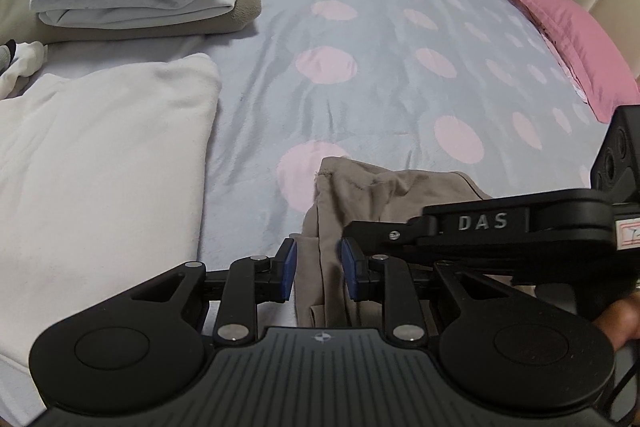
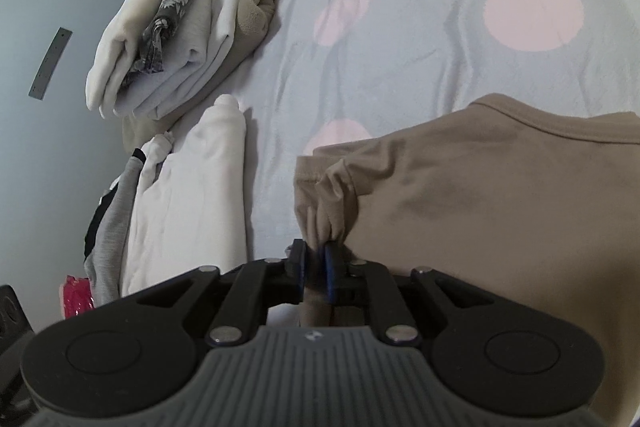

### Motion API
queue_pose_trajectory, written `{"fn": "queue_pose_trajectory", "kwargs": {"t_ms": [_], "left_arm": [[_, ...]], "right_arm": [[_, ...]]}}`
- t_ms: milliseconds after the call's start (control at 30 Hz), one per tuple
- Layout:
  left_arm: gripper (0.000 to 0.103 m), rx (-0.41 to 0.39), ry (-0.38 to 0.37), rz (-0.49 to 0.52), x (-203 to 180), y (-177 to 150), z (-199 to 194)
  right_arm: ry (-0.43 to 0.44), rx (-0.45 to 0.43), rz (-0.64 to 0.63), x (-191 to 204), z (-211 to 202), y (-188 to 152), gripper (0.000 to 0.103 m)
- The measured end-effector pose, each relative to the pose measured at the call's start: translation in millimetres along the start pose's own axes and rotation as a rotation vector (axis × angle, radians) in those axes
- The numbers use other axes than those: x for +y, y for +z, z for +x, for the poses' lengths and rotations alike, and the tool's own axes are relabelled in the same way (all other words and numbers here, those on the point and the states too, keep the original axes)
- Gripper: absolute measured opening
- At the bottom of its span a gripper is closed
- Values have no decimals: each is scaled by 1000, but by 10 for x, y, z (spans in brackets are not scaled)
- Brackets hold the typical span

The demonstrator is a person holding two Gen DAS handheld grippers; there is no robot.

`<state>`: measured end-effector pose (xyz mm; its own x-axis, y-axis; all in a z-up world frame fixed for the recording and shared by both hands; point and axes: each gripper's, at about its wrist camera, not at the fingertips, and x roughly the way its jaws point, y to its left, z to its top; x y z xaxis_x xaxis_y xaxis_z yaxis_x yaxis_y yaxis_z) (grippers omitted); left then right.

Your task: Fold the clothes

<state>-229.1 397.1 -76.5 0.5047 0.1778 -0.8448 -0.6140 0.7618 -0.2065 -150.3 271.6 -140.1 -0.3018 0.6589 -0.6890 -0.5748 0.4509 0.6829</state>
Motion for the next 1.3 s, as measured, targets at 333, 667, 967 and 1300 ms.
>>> {"fn": "queue_pose_trajectory", "kwargs": {"t_ms": [333, 667, 967, 1300], "left_arm": [[24, -11, -63, -8, -70, -119, -174], [46, 37, -67, 29, -236, -542, -432], [46, 180, -63, 47, -340, -1090, -498], [28, 269, -26, 169, -506, -1316, -366]], "right_arm": [[-20, -126, -120, -174, -773, -300, 34], [-159, -170, -237, -497, -1467, -1189, 39], [-261, -108, -399, -504, -1710, -1810, 45], [-350, -7, -511, -492, -1448, -2053, 45]]}}
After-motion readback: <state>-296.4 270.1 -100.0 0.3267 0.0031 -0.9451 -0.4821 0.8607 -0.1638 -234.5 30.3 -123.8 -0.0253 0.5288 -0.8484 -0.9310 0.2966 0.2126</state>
